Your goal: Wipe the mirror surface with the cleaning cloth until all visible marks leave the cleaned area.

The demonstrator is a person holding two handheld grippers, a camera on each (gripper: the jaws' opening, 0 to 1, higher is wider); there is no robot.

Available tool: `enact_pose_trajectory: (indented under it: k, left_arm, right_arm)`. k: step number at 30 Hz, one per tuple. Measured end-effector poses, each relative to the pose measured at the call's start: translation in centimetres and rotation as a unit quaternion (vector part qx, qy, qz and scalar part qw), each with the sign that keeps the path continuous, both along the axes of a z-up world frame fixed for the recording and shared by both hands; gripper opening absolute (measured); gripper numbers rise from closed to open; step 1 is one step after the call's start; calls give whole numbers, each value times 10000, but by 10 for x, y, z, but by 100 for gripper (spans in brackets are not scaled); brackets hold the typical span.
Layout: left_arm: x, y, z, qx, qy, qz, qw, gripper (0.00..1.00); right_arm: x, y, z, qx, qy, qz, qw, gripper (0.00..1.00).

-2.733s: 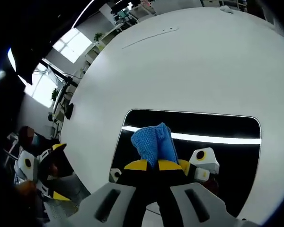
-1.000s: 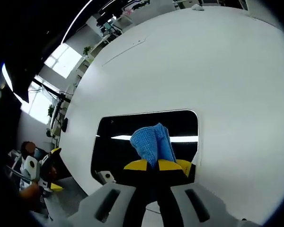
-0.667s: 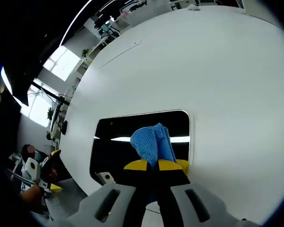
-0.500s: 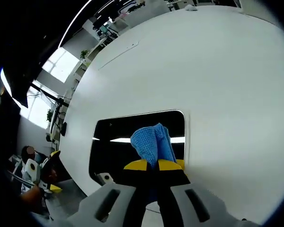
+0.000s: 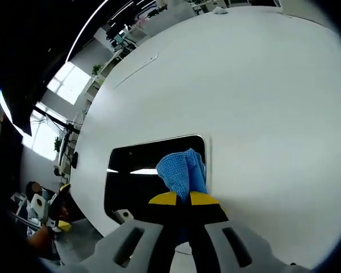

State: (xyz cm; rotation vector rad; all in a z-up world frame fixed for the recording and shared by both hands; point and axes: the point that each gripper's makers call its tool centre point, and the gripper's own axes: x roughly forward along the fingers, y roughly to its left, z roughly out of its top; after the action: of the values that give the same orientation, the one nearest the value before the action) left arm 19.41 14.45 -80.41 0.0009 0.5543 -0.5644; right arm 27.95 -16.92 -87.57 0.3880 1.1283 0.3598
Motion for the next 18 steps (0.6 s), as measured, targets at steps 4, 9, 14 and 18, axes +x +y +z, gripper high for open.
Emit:
enact_pose_trajectory:
  k: [4, 9, 14, 18]
  left_arm:
    - [-6, 5, 20, 53, -112, -38, 9999, 99]
    - [-16, 24, 63, 127, -312, -11, 9994, 99]
    - [-31, 35, 73, -135, -297, 235, 9992, 99]
    - [-36, 37, 80, -105, -406, 306, 9987, 99]
  right_arm:
    - [0, -1, 1, 2, 62, -64, 10000, 0]
    - [2, -3, -1, -148, 116, 12, 9998, 0]
    - [0, -3, -1, -164, 124, -10, 9998, 0]
    - [-1, -8, 0, -208, 173, -43, 9996, 0]
